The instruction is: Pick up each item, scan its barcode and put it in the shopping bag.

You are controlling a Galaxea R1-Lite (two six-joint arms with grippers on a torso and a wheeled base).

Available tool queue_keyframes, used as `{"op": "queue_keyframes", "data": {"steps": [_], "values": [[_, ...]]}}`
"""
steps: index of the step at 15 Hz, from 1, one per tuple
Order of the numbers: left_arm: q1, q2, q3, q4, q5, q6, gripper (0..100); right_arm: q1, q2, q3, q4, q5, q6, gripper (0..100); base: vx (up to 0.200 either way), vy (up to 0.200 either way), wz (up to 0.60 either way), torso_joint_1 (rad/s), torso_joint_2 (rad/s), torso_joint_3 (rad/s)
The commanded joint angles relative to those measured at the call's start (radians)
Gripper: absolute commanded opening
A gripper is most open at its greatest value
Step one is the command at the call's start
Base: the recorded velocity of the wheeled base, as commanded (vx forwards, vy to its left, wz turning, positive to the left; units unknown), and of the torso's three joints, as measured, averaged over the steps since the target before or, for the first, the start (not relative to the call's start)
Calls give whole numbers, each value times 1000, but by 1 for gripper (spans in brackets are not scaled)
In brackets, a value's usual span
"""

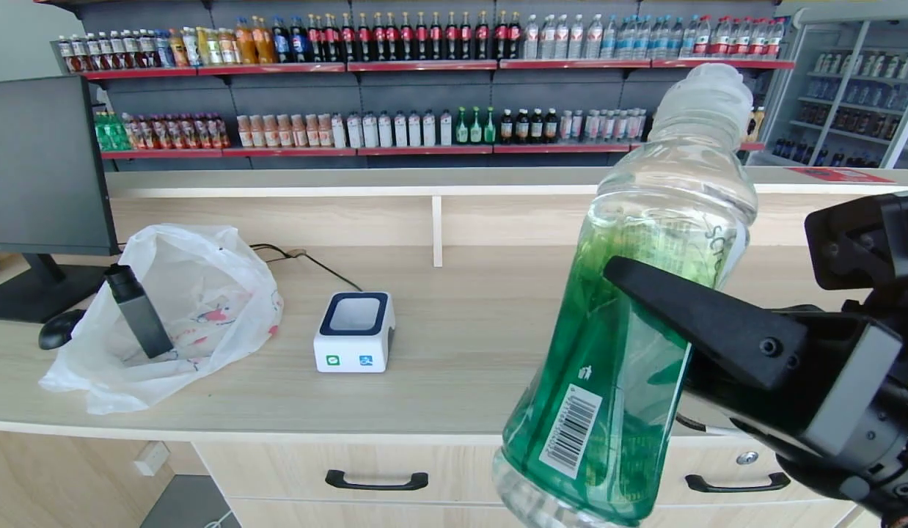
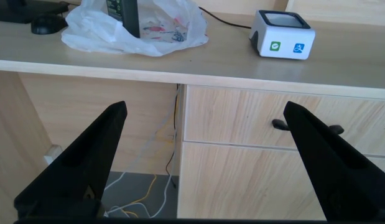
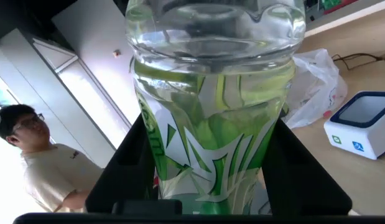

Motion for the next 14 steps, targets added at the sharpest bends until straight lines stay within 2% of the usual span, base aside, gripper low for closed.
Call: {"op": "queue_keyframes", "data": {"steps": [1, 4, 14], "values": [[0, 0, 0, 0, 0, 0, 100, 5, 6, 5, -1, 0, 7, 0, 0, 0, 0, 0, 0, 0], [0, 0, 0, 0, 0, 2, 100, 4, 6, 14, -1, 0, 57, 0, 0, 0, 0, 0, 0, 0], [0, 0, 0, 0, -2, 0, 100, 5, -24, 31, -1, 0, 76, 0, 0, 0, 0, 0, 0, 0]]}}
